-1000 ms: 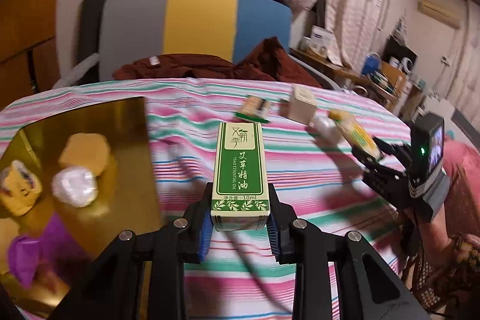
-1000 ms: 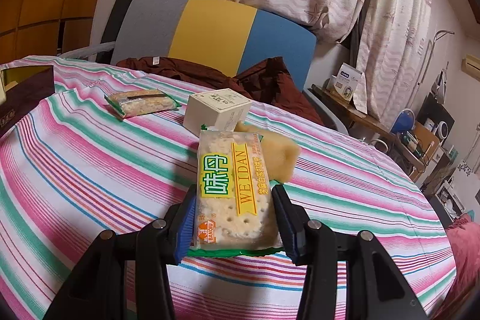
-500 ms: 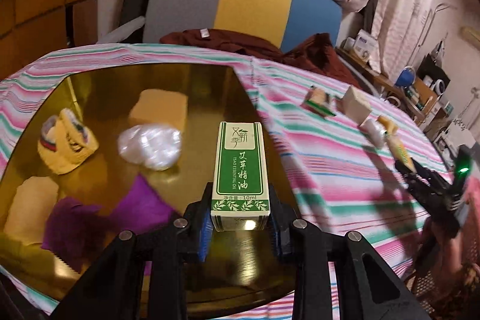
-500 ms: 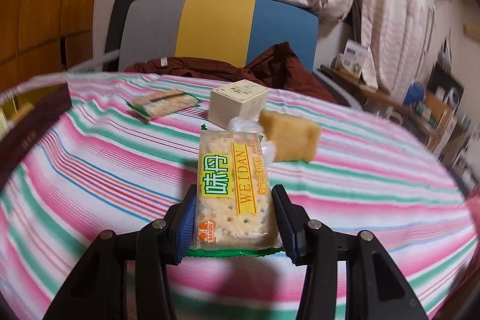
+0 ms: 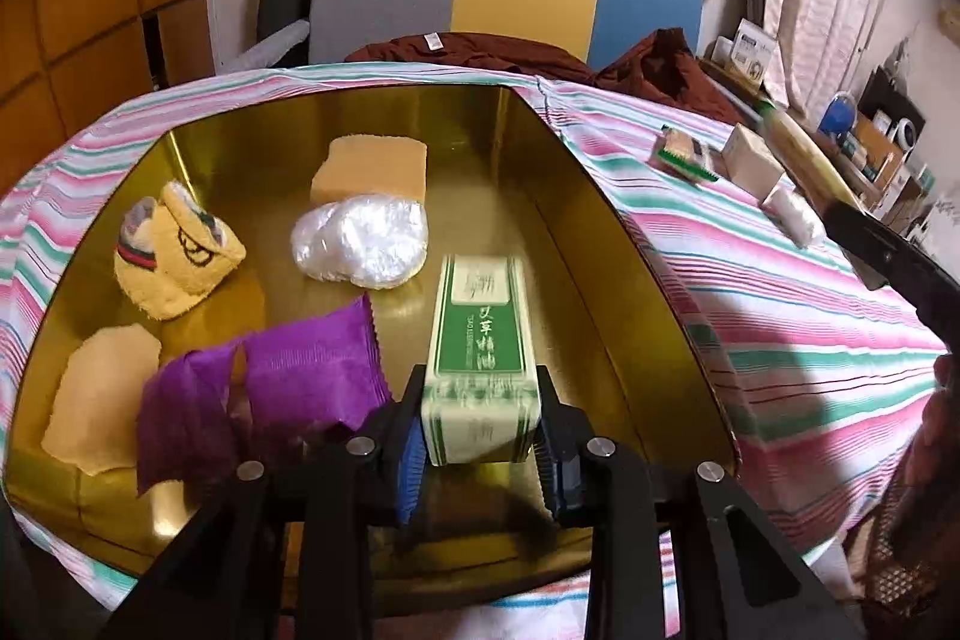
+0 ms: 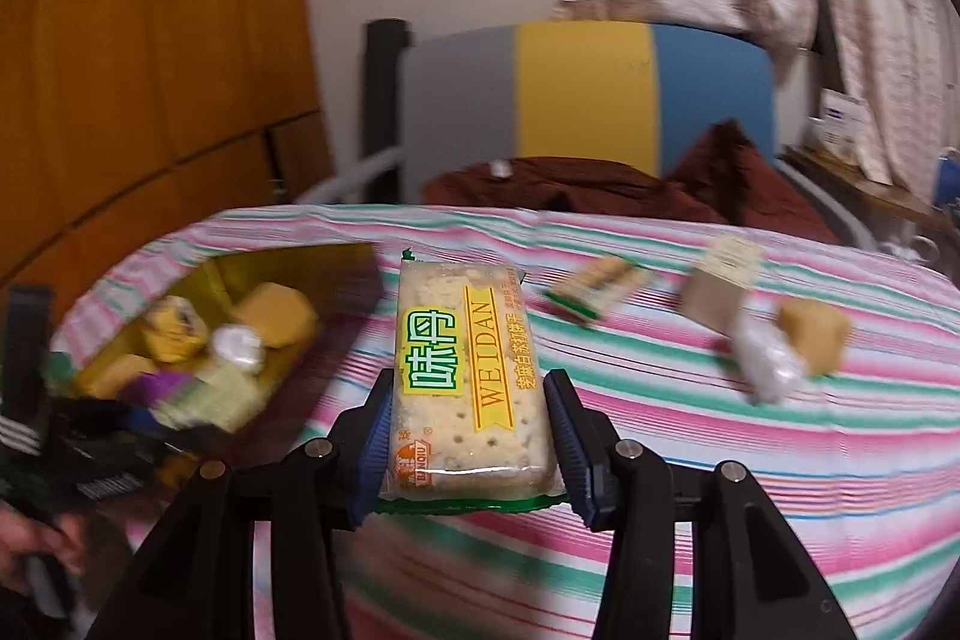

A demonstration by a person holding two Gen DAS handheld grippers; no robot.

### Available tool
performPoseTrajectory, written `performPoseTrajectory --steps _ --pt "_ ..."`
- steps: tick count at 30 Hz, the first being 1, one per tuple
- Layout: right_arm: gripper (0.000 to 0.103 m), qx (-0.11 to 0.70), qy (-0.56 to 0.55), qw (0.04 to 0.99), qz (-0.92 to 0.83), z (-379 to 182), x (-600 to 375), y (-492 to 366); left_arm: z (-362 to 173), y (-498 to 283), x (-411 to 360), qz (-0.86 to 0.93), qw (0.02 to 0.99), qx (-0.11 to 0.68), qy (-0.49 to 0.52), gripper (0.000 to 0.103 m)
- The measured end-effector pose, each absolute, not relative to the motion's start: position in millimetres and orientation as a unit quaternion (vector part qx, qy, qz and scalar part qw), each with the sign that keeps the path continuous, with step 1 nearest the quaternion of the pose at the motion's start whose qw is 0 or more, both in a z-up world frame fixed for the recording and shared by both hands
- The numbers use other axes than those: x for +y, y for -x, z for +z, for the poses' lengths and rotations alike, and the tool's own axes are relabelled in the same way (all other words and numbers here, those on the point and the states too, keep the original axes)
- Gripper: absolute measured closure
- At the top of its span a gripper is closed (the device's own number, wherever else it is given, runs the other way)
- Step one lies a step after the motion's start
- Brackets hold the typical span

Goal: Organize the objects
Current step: 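Carry the green box in the left gripper and cracker packet in the right gripper to the tray, then release the green box with the left gripper while the right gripper drops the cracker packet in the tray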

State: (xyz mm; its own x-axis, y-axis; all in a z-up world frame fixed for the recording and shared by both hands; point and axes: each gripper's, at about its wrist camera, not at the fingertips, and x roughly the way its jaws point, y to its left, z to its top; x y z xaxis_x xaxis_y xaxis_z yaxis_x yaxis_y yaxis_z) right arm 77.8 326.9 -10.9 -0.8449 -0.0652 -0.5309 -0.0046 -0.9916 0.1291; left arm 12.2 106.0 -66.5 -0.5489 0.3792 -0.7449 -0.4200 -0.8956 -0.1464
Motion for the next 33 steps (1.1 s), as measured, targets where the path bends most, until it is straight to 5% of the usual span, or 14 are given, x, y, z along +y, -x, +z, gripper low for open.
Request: performPoseTrajectory --steps 3,15,23,33 --pt "0.055 -0.076 -0.286 0.047 -0.954 -6.2 306.2 -68.4 -63.0 -14.9 98.0 0.878 0.238 0.004 0.416 0.04" --pt "0.055 -0.086 -0.333 0.084 -0.935 -18.1 258.7 -38.2 -17.6 -35.3 66.1 0.925 0.212 -0.059 0.311 0.009" --pt "0.055 -0.064 -0.36 0.071 -0.928 -24.7 233.9 -1.8 -25.8 -9.9 33.8 0.926 0.108 -0.097 0.348 0.001" --pt "0.054 -0.021 -0.369 0.027 -0.929 -33.2 218.1 31.4 -32.3 -11.9 31.2 0.922 0.1 -0.105 0.359 0.0"
